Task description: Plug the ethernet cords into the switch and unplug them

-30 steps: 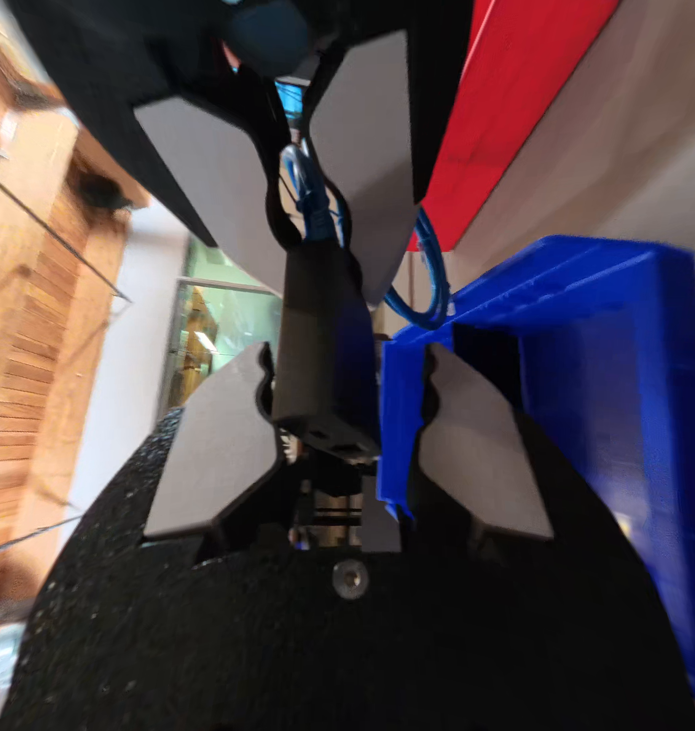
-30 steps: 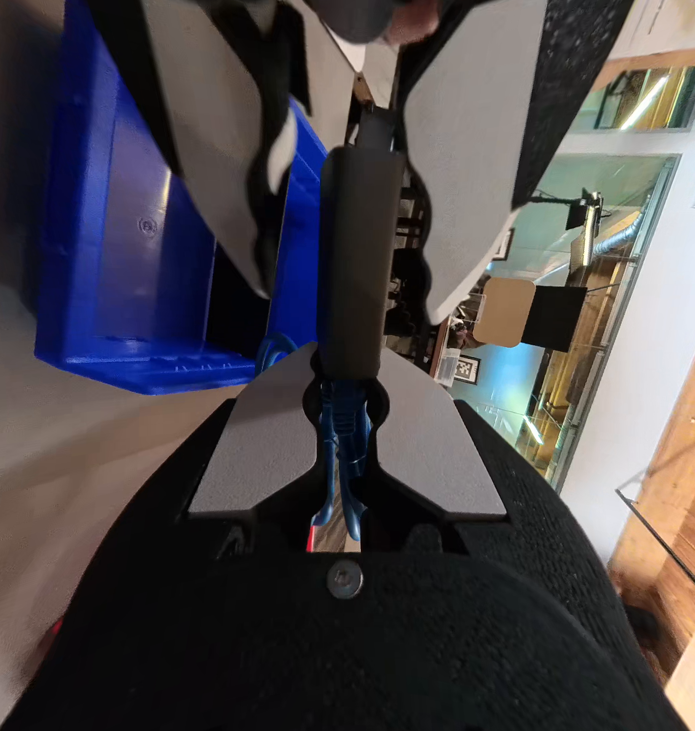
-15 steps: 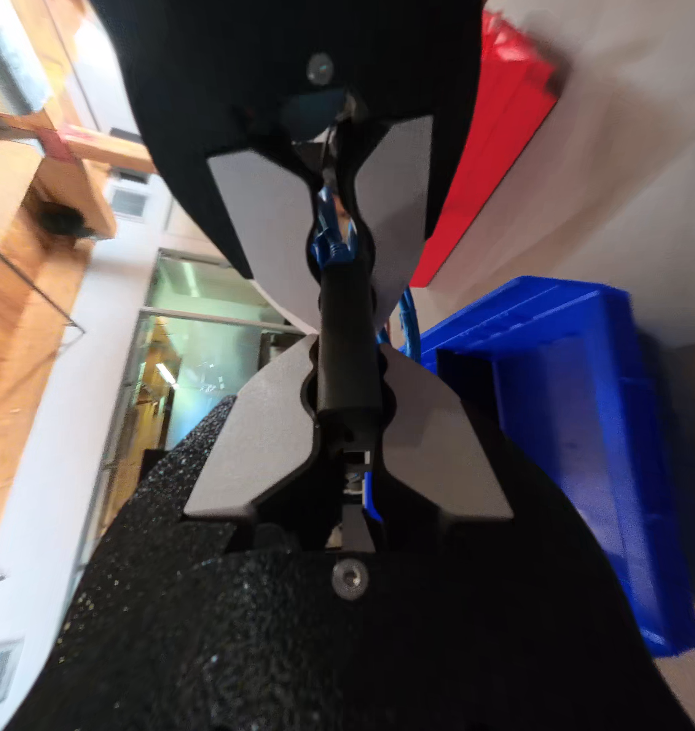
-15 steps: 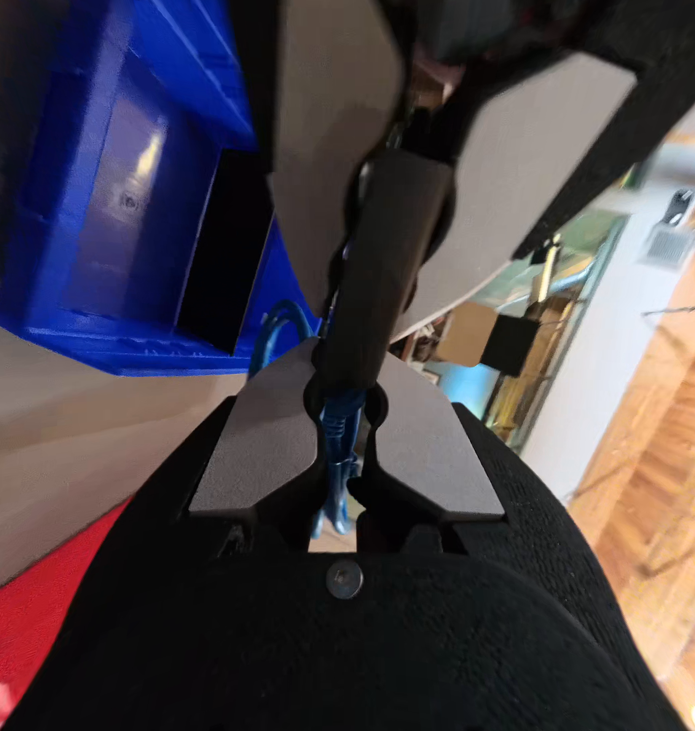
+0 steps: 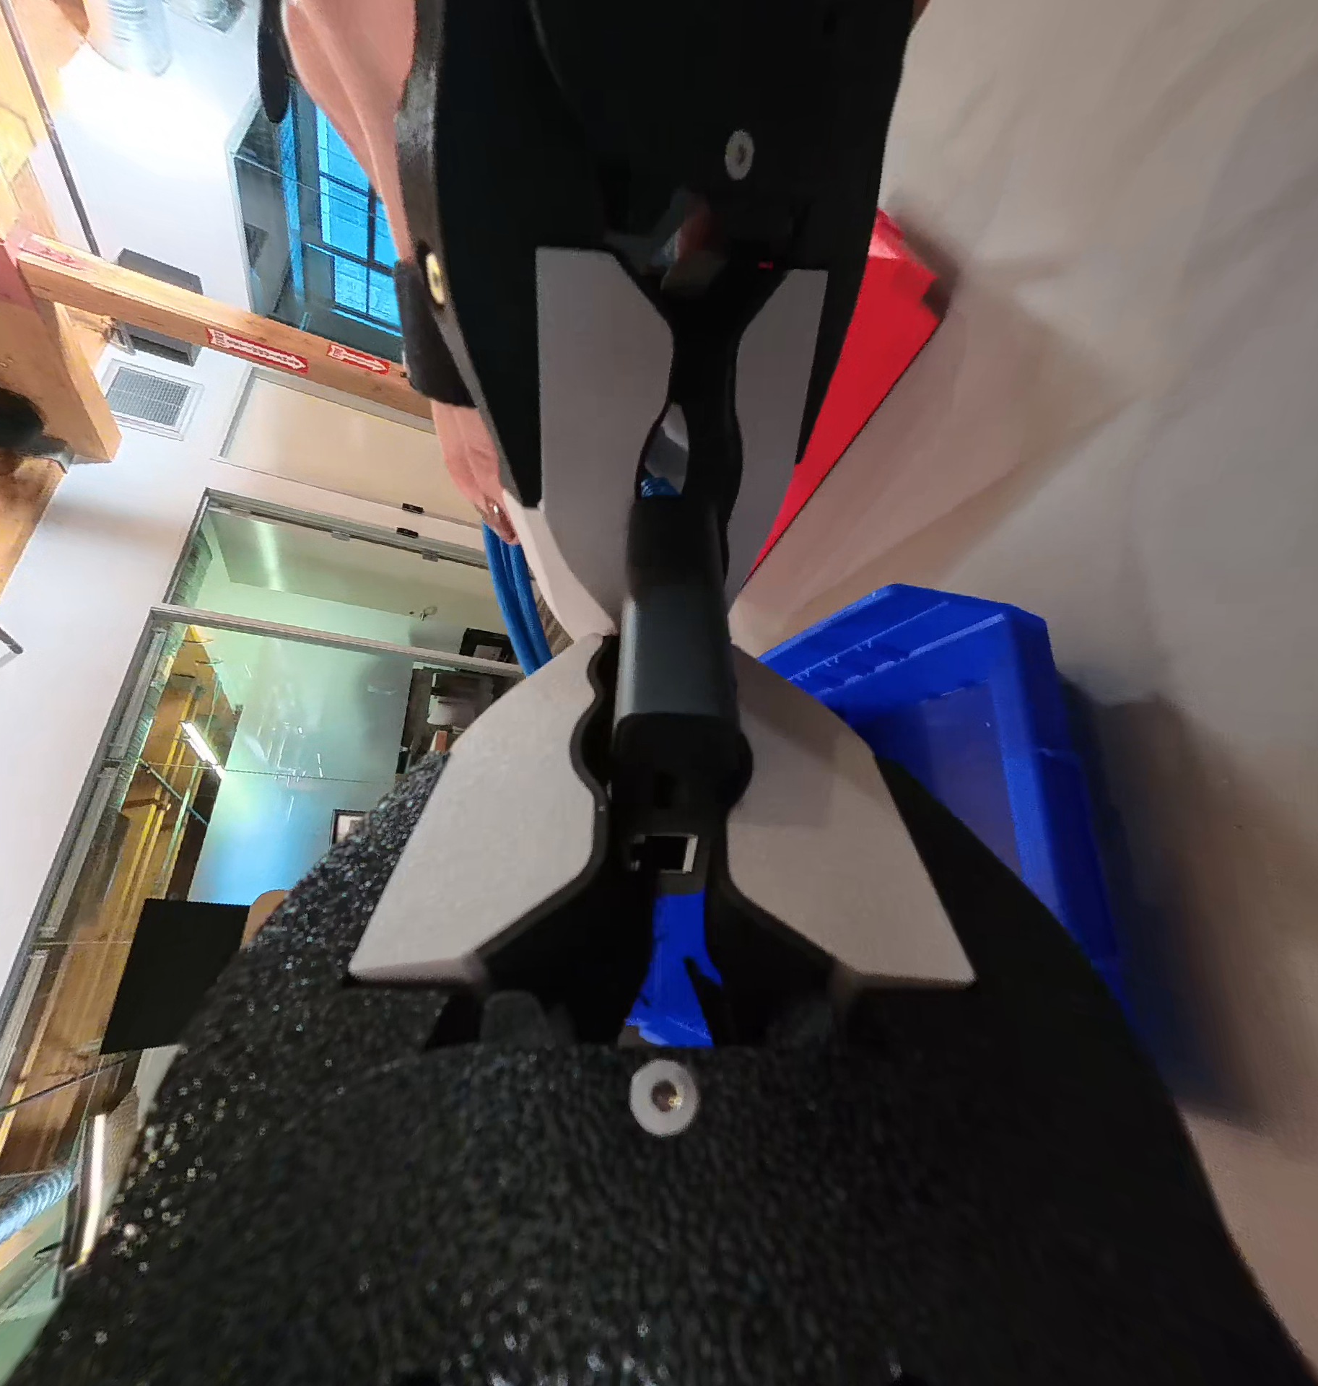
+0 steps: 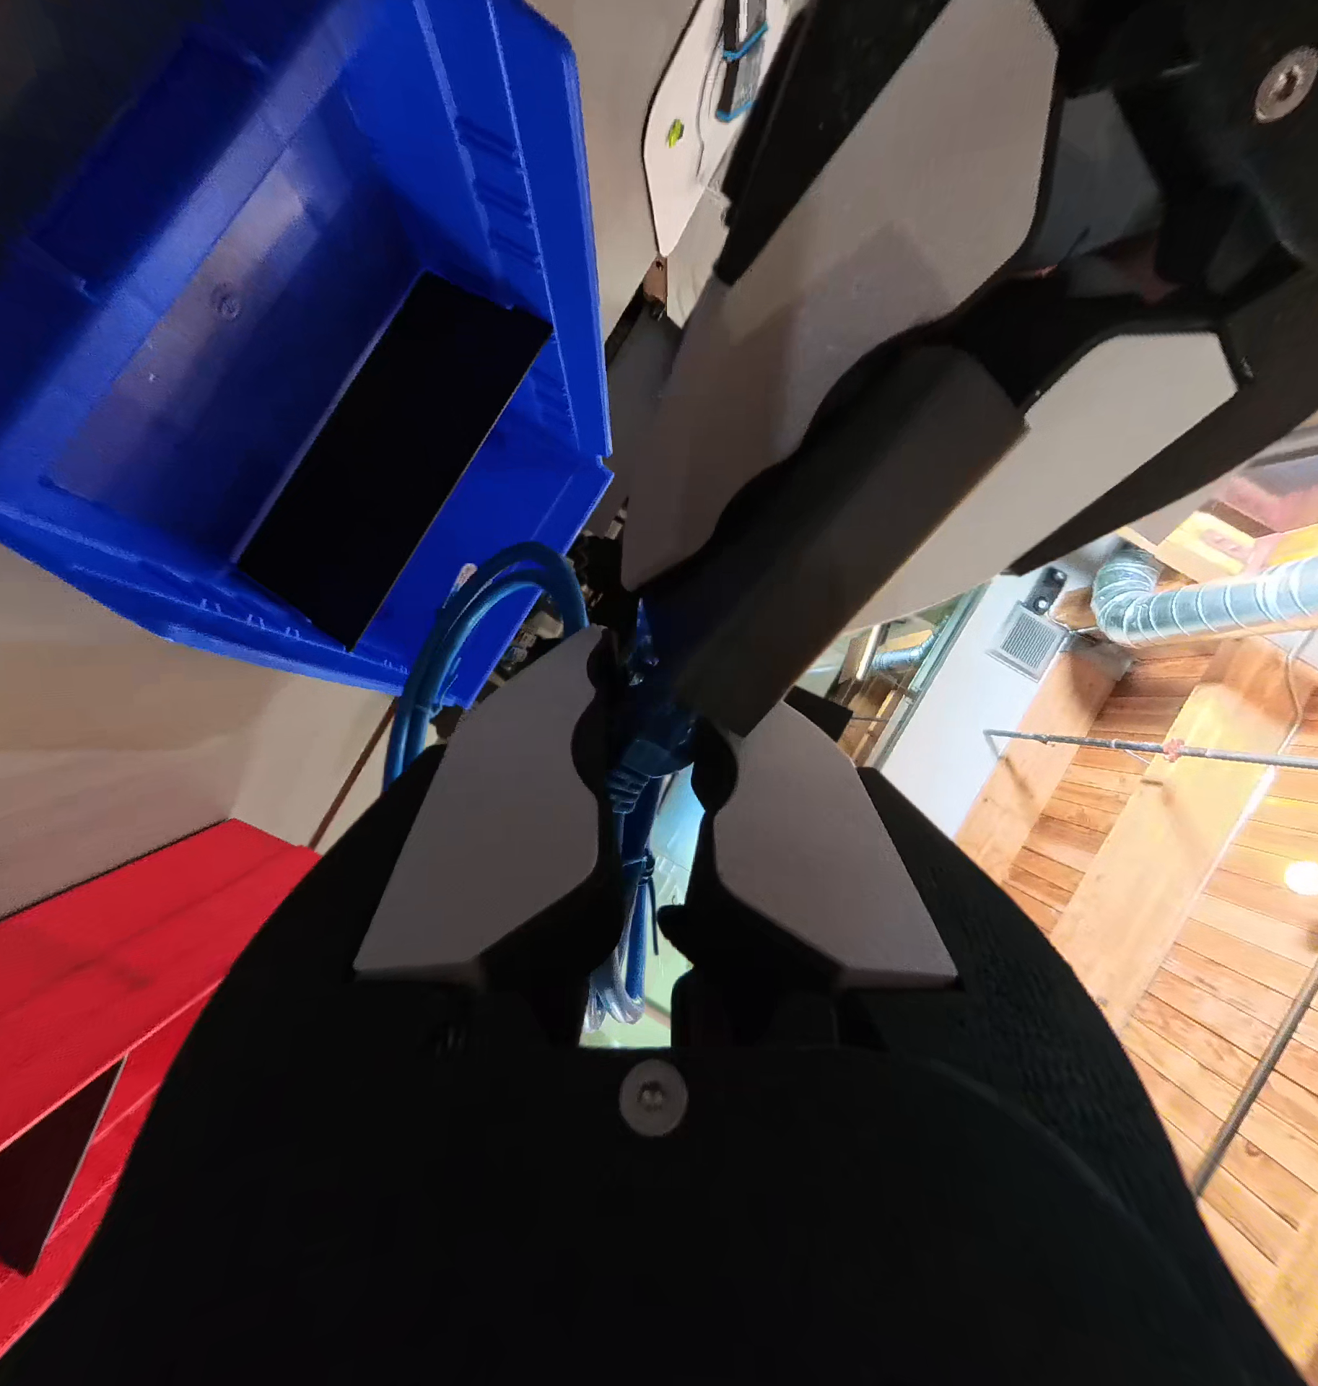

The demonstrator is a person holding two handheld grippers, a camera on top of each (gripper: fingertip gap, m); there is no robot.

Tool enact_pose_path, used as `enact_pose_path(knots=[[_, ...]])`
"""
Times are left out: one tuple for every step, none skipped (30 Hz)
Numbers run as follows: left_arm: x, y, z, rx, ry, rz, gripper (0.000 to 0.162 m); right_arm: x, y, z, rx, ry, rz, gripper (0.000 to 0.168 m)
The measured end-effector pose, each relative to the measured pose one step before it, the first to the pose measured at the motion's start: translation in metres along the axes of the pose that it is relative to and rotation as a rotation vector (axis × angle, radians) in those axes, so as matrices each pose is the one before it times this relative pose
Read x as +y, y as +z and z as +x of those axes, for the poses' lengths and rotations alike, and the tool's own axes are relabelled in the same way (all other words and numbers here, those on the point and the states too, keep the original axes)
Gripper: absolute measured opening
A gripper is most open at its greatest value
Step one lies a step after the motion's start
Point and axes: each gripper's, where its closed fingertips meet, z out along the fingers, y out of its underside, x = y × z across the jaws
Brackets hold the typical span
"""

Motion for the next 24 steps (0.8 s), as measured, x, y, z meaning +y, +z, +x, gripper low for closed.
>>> enact_pose_path(knots=[[-0.00108, -0.00073, 0.00019, -0.0060, 0.0015, 0.0065, 0.022, -0.00088, -0.00095, 0.00036, -0.0020, 0.0062, 0.0117, 0.017], [-0.00080, -0.00042, 0.00092, 0.0019, 0.0023, 0.0043, 0.023, -0.00095, -0.00084, -0.00049, -0.0020, 0.0049, 0.0098, 0.017], [-0.00033, 0.00007, 0.00045, -0.0016, -0.0012, 0.0026, 0.022, -0.00030, -0.00021, -0.00035, 0.0020, 0.0072, 0.0073, 0.017], [-0.00038, 0.00012, 0.00076, -0.0009, -0.0023, 0.0055, 0.022, -0.00061, -0.00031, -0.00078, -0.0065, 0.0158, 0.0140, 0.017], [-0.00088, -0.00030, 0.00036, 0.0043, -0.0148, 0.0102, 0.023, -0.00082, -0.00055, -0.00041, -0.0056, 0.0219, 0.0140, 0.017], [-0.00095, -0.00041, -0.00049, -0.0008, -0.0140, 0.0150, 0.023, -0.00086, -0.00059, -0.00008, -0.0066, 0.0304, 0.0105, 0.017], [-0.00177, -0.00070, 0.00007, -0.0061, -0.0004, 0.0287, 0.023, -0.00199, -0.00106, -0.00047, -0.0190, 0.0608, 0.0227, 0.017], [-0.00188, -0.00070, -0.00043, -0.0163, -0.0161, 0.0343, 0.022, -0.00199, -0.00106, -0.00029, -0.0230, 0.0875, 0.0325, 0.016], [-0.00218, 0.00045, 0.00086, -0.0054, -0.0454, 0.0313, 0.023, -0.00126, -0.00053, -0.00153, -0.0322, 0.0909, 0.0305, 0.015], [-0.00352, -0.00036, 0.00001, -0.0117, -0.0421, 0.0509, 0.023, -0.00125, 0.00012, -0.00056, -0.0218, 0.0964, 0.0368, 0.015], [-0.00560, -0.00100, 0.00008, -0.0079, -0.0492, 0.0717, 0.023, -0.00204, -0.00025, 0.00032, -0.0153, 0.0829, 0.0428, 0.014], [-0.00602, -0.00138, 0.00060, 0.0009, -0.0525, 0.0766, 0.023, -0.00323, -0.00096, 0.00056, -0.0139, 0.0762, 0.0452, 0.014], [-0.00321, -0.00171, -0.00221, -0.0112, -0.0502, 0.0645, 0.024, -0.00305, -0.00069, 0.00114, -0.0095, 0.0694, 0.0369, 0.014], [0.00161, -0.00114, -0.00396, -0.0160, -0.0523, 0.0347, 0.031, -0.00349, -0.00087, 0.00146, -0.0075, 0.0648, 0.0367, 0.014], [0.00064, -0.00124, -0.00288, -0.0066, -0.0531, 0.0434, 0.039, -0.00414, -0.00123, 0.00235, -0.0041, 0.0647, 0.0394, 0.014], [-0.00180, -0.00181, -0.00016, 0.0104, -0.0547, 0.0610, 0.047, -0.00317, -0.00093, 0.00220, -0.0069, 0.0633, 0.0298, 0.014], [-0.00379, -0.00190, -0.00116, 0.0024, -0.0588, 0.0693, 0.056, -0.00271, -0.00069, 0.00175, -0.0093, 0.0565, 0.0246, 0.014], [-0.00429, -0.00096, -0.00153, -0.0013, -0.0543, 0.0588, 0.059, -0.00197, 0.00011, 0.00111, -0.0114, 0.0519, 0.0177, 0.014], [-0.00534, 0.00042, -0.00049, 0.0002, -0.0375, 0.0482, 0.057, -0.00140, 0.00102, 0.00037, -0.0131, 0.0464, 0.0103, 0.014], [-0.00607, 0.00115, -0.00045, -0.0079, -0.0105, 0.0427, 0.053, -0.00189, 0.00134, -0.00060, -0.0119, 0.0325, 0.0150, 0.014], [-0.00432, 0.00088, -0.00384, -0.0329, 0.0124, 0.0273, 0.047, -0.00256, 0.00117, -0.00101, -0.0075, 0.0175, 0.0165, 0.014], [-0.00281, 0.00029, -0.00331, -0.0254, 0.0137, 0.0159, 0.040, -0.00203, 0.00116, -0.00148, -0.0050, 0.0078, 0.0053, 0.014], [-0.00479, -0.00028, -0.00057, -0.0048, -0.0016, 0.0289, 0.036, -0.00168, 0.00126, -0.00160, -0.0021, -0.0014, 0.0010, 0.014], [-0.00520, -0.00010, 0.00080, 0.0022, -0.0165, 0.0298, 0.036, -0.00127, 0.00126, -0.00093, 0.0018, -0.0055, -0.0018, 0.014]])
